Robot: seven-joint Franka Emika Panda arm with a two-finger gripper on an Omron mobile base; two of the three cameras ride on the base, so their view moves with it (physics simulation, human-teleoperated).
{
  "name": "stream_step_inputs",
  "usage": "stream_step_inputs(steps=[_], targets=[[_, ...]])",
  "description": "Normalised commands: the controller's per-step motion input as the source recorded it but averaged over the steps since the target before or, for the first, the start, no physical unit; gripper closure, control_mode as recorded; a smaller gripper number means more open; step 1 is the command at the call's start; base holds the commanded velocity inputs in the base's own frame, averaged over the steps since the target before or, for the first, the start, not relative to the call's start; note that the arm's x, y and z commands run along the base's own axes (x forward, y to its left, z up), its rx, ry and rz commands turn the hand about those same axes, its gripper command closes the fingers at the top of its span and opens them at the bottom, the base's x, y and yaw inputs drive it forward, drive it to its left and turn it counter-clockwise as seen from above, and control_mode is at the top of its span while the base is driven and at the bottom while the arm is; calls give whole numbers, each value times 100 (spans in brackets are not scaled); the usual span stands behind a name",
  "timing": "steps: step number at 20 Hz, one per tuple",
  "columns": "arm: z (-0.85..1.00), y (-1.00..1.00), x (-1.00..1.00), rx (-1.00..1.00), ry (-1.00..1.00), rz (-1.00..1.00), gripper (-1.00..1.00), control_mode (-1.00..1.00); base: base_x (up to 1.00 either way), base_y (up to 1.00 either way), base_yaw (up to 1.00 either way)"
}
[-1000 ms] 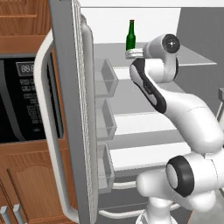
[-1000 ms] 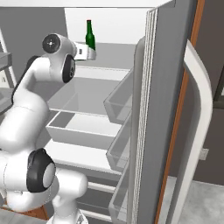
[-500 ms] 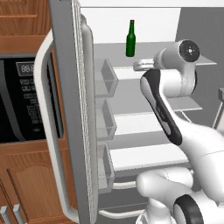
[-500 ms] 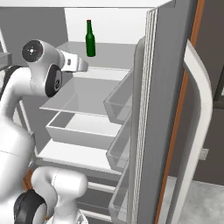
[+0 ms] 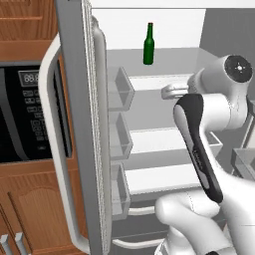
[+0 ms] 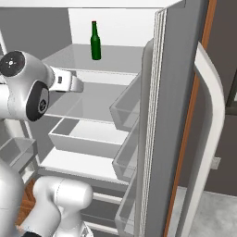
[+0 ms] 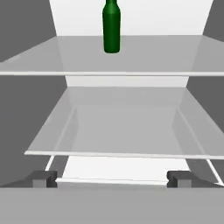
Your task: Place the beer on the top shelf of the fridge to keep it out of children's reach, and place the mushroom and garlic on lower shelves for easy access.
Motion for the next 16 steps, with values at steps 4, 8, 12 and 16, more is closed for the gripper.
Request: stream_step_inputs(steps=[4,8,12,16], targets=[[-34,0,-68,-1,9,0,-100,-100,0,0,0],[-32,0,-56,0,6,0,-100,-100,0,0,0],[-27,0,-49,0,2,0,-100,-100,0,0,0],[-10,0,-43,0,3,0,-100,-100,0,0,0]])
